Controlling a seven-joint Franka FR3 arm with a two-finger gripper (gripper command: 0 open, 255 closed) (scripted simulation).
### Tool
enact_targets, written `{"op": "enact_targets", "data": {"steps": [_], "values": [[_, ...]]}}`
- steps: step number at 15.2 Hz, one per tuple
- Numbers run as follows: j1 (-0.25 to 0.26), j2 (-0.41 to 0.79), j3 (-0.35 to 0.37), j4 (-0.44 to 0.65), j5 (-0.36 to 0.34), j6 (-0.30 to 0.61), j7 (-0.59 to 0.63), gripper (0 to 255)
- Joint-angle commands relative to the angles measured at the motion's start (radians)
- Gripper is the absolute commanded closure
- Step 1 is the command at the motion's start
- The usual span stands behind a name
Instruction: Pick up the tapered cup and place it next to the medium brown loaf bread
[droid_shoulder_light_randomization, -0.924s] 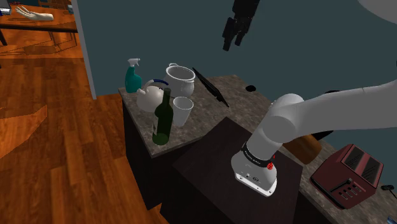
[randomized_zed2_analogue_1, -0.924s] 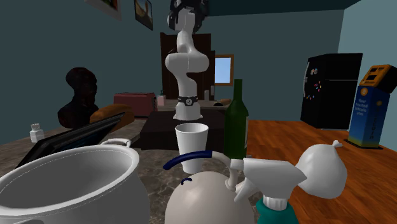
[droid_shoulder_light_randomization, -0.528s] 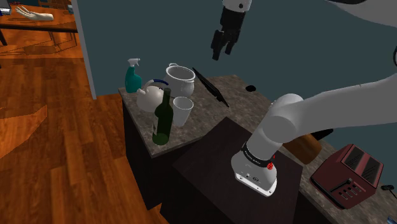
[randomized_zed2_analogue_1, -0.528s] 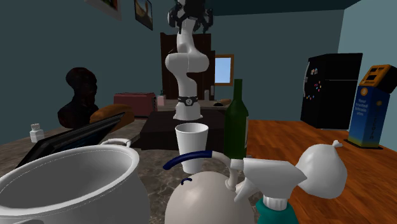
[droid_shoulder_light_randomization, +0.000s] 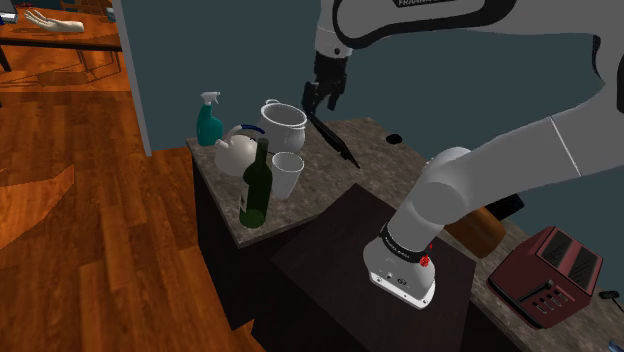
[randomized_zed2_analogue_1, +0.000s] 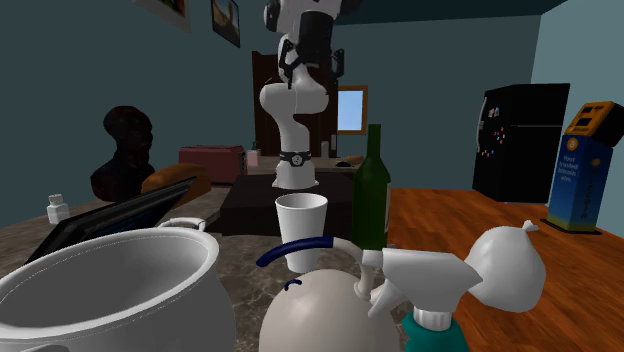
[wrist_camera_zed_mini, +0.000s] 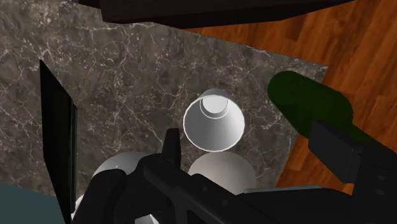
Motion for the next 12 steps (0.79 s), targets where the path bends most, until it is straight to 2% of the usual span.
{"op": "enact_targets", "data": {"steps": [1, 6, 12], "values": [[0.001, 0.053, 0.015, -0.029, 0.000, 0.076, 0.030, 0], [-0.008, 0.225, 0.041, -0.040, -0.019, 0.240, 0.094, 0], [-0.023, 0.462, 0.067, -0.004, -0.073, 0.414, 0.186, 0]]}}
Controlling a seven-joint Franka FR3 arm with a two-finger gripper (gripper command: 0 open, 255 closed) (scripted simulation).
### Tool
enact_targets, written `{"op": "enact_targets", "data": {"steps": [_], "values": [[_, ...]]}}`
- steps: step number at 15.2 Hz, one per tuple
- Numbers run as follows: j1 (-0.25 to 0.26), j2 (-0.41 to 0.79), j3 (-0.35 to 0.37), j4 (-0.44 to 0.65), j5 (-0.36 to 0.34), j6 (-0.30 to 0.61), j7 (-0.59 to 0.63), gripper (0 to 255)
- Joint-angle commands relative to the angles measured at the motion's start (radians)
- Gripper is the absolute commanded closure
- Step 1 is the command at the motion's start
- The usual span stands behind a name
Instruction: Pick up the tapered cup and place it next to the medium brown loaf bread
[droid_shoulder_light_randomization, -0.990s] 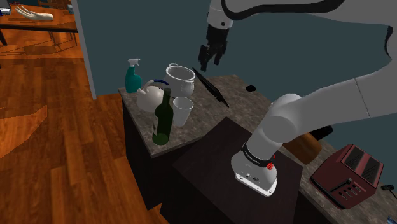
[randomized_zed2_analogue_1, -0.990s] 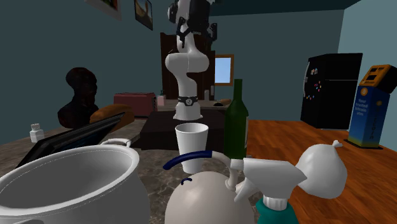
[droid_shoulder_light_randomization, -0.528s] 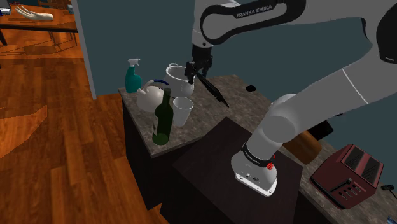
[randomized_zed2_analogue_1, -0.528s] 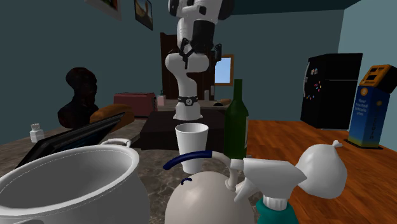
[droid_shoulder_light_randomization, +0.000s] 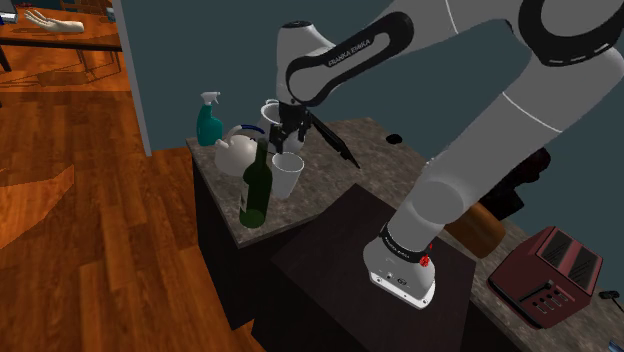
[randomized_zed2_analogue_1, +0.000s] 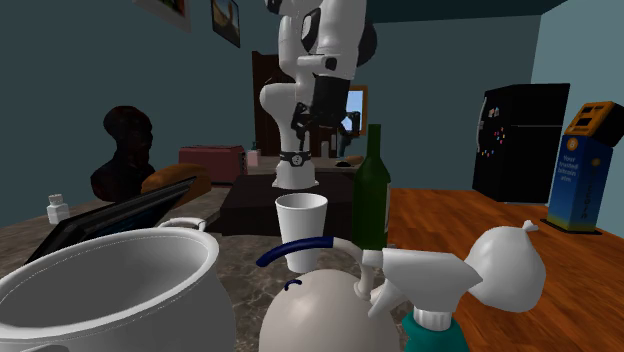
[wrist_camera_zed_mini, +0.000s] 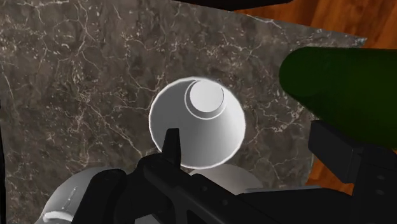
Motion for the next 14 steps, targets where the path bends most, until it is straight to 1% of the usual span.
{"op": "enact_targets", "data": {"steps": [1, 6, 14], "values": [[-0.004, 0.094, 0.009, 0.018, -0.026, 0.066, 0.040, 0], [-0.003, 0.298, 0.007, 0.092, -0.098, 0.171, 0.129, 0], [-0.004, 0.385, -0.014, 0.077, -0.150, 0.270, 0.164, 0]]}}
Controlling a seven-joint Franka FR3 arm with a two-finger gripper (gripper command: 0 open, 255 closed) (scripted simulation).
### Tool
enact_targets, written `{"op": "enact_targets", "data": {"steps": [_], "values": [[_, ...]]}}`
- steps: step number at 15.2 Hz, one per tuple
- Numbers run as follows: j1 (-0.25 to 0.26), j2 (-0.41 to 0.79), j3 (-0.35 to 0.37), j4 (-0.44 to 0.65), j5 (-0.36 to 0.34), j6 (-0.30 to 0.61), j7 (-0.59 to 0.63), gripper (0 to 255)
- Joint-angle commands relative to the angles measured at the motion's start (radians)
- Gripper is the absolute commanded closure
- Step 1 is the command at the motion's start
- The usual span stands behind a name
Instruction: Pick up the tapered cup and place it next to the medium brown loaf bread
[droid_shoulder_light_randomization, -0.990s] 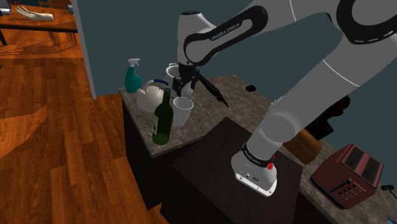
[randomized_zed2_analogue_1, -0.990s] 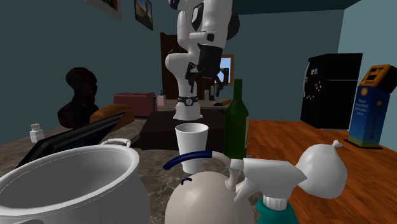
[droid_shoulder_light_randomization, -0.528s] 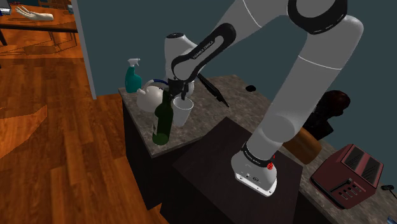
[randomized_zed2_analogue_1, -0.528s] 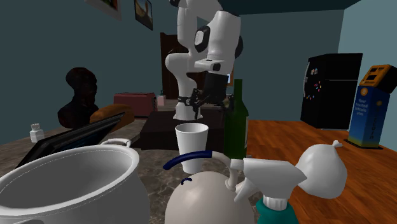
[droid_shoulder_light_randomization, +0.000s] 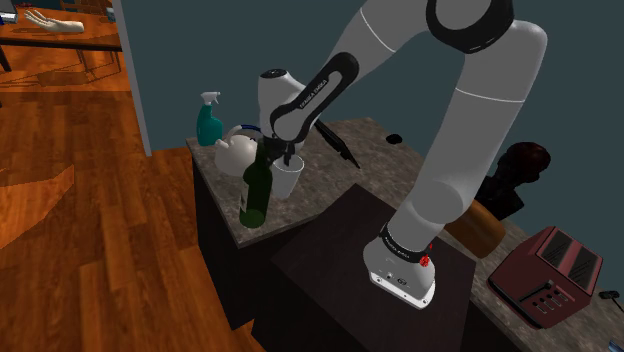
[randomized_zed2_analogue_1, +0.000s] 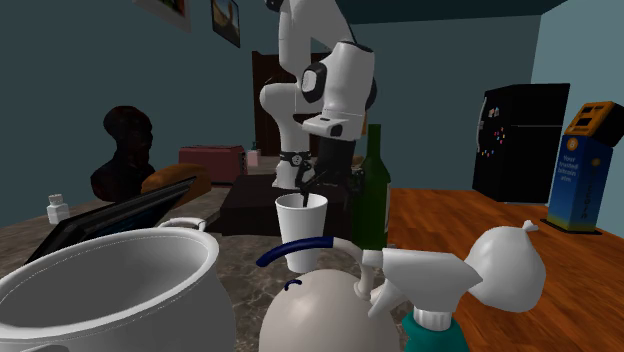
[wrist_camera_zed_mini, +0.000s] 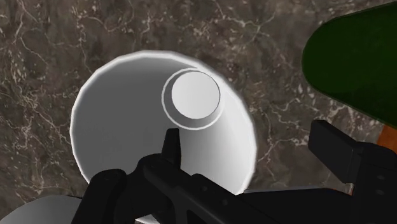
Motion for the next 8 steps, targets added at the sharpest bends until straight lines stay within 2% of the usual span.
{"op": "enact_targets", "data": {"steps": [1, 7, 8], "values": [[0.001, 0.010, -0.002, -0.002, -0.006, 0.011, 0.005, 0], [0.001, 0.010, -0.002, -0.002, -0.006, 0.011, 0.005, 0], [0.001, 0.010, -0.002, -0.002, -0.006, 0.011, 0.005, 255]]}}
